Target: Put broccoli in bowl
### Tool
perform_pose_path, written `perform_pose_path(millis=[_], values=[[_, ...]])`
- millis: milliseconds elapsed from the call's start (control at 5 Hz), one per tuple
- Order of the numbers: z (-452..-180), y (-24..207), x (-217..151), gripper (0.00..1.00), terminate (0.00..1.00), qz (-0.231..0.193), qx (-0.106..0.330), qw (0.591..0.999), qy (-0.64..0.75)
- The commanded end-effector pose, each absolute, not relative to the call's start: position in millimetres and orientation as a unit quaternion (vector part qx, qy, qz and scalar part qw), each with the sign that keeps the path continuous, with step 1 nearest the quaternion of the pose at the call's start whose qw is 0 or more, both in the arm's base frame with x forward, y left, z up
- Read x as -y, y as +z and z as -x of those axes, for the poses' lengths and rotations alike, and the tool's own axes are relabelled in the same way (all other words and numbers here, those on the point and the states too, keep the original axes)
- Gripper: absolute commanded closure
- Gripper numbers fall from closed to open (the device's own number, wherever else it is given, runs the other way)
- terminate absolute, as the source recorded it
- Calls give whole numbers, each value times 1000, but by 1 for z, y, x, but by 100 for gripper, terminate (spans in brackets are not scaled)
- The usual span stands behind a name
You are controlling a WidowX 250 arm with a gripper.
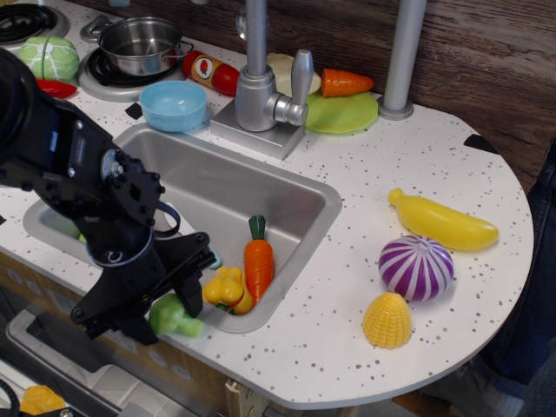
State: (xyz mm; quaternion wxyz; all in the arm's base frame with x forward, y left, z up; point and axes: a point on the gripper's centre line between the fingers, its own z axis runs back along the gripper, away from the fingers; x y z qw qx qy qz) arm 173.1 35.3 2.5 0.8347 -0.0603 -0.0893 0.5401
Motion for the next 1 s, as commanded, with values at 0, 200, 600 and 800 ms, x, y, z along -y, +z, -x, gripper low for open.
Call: perform_pose_path(millis=[0,200,600,800], values=[[-175,12,-46,100,0,46,89,844,526],[-196,36,-68,100,0,22,80,859,506],[-270,62,-128,100,0,-22,154,914,375],[-303,71,-144,100,0,-38,190,938,289]])
